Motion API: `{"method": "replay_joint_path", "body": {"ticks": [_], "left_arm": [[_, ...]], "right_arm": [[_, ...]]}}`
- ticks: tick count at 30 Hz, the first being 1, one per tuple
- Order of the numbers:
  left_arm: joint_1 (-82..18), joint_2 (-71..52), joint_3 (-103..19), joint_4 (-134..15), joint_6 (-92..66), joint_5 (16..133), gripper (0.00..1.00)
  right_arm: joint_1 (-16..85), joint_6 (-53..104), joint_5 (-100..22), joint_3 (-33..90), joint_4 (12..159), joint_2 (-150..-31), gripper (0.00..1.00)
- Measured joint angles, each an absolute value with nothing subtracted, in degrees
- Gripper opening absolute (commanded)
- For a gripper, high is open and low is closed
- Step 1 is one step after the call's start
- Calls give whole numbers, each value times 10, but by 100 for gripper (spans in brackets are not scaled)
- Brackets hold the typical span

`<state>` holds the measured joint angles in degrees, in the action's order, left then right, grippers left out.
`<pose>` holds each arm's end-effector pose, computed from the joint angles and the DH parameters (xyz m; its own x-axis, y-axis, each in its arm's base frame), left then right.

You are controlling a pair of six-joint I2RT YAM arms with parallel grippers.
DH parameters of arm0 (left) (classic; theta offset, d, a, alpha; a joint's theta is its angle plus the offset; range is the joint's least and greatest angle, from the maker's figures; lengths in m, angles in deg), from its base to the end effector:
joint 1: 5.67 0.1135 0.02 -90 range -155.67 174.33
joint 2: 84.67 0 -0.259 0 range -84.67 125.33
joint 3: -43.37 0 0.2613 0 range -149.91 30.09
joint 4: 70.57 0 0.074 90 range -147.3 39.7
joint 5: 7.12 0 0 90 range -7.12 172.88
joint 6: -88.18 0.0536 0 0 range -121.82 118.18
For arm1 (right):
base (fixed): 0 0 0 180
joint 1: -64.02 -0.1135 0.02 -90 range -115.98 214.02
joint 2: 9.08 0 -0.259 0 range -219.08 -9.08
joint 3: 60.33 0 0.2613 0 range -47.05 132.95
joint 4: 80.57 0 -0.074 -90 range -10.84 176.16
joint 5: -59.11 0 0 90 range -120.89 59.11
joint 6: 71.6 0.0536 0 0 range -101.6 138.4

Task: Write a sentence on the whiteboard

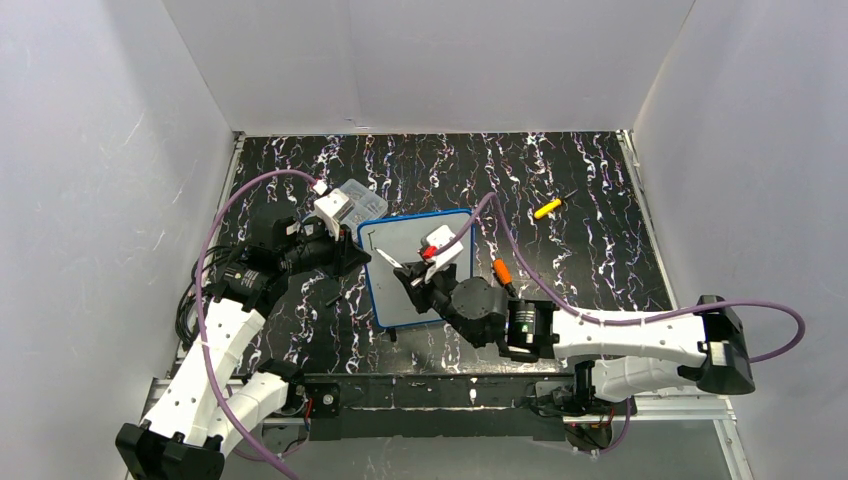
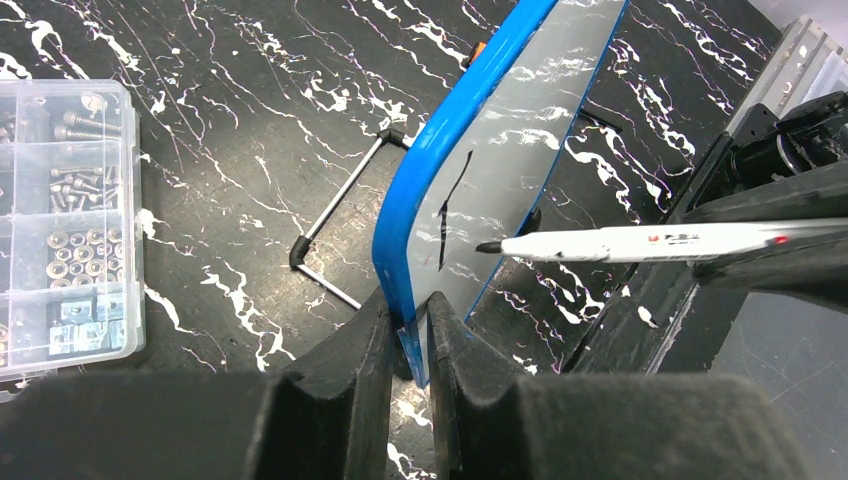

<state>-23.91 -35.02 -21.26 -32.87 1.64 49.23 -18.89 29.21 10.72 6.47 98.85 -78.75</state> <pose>0.1941 -0.0952 0.3326 -0.3211 0.1587 -0.9336 0.7668 0.6222 -0.1580 0.0729 0.2981 0.3364 -0.1311 0.0820 -0.9880 -0.6470 0.7480 0.1480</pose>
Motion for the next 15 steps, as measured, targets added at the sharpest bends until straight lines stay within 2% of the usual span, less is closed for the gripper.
{"method": "replay_joint_path", "body": {"ticks": [15], "left_arm": [[-240, -350, -213, -329, 18, 492, 0]], "right_arm": [[-189, 250, 105, 48, 1058, -787, 1]]}}
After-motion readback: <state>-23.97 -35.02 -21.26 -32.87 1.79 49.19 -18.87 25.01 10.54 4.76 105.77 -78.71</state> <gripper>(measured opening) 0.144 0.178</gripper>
